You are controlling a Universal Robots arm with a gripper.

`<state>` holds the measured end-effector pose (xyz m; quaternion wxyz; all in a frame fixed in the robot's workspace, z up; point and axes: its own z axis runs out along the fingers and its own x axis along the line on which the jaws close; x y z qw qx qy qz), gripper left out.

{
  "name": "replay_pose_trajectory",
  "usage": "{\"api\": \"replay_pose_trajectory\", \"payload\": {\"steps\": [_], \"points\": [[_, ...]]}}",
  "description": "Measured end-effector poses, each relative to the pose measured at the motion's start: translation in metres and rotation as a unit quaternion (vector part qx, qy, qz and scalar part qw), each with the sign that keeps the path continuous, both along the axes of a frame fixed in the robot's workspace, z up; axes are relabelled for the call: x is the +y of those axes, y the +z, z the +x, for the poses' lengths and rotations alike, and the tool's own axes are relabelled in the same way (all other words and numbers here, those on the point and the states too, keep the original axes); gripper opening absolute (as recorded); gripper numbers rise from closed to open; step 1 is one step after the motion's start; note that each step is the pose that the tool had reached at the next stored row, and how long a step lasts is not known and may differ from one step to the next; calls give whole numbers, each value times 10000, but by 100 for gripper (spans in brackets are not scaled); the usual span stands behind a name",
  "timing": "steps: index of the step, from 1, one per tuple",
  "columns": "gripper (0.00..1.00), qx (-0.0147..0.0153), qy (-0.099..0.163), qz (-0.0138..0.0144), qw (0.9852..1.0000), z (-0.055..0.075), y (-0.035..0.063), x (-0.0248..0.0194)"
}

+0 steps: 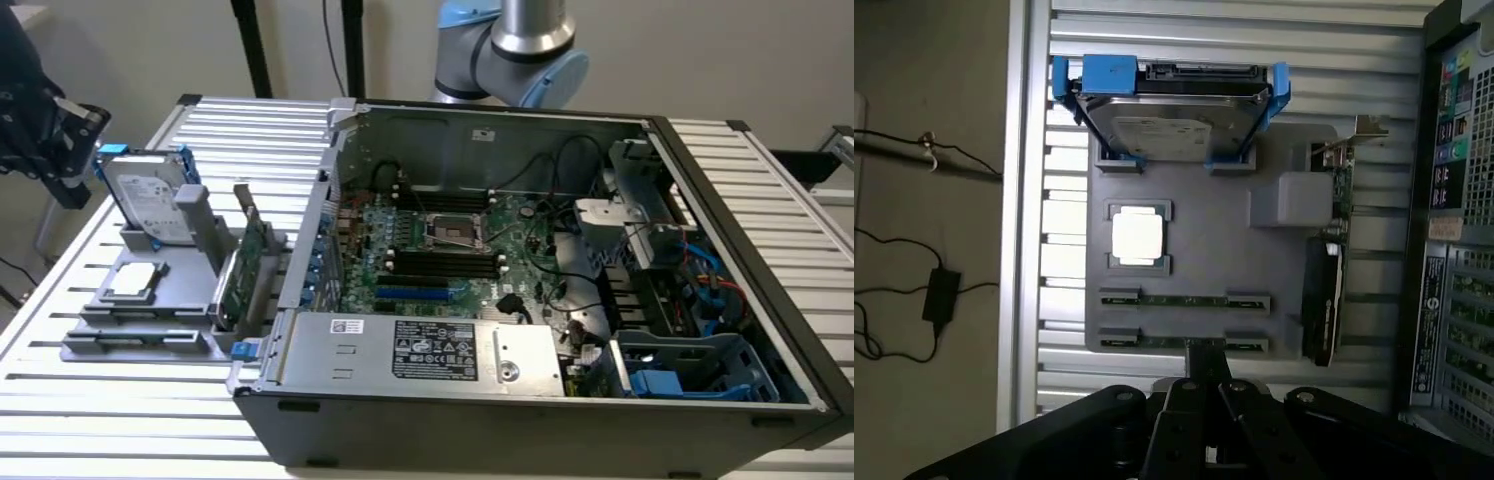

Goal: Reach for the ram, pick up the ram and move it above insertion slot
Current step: 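Reach for the ram, then pick up the ram and move it above insertion slot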

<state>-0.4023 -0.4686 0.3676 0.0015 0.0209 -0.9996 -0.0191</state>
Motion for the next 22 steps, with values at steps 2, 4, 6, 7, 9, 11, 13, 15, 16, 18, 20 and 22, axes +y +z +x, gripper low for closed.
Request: {"api": "replay_pose_trajectory", "payload": {"steps": [2,4,6,7,9,11,13,15,16,18,20,22], "points": [[11,0,6,0,10000,1,-19,-61],[11,0,19,-1,10000,0,-26,-78],[11,0,144,0,9999,-5,-27,-78],[11,1,241,-1,9997,-6,-27,-79],[11,1,420,-1,9991,-7,-28,-78],[11,0,597,-1,9982,-8,-31,-78],[11,0,784,0,9969,-8,-33,-78],[11,0,964,0,9953,-8,-34,-79],[11,0,1053,0,9944,-8,-33,-78],[11,0,1232,0,9924,-8,-35,-79],[11,0,1415,0,9899,-7,-35,-79],[11,0,1593,0,9872,-8,-36,-79]]}}
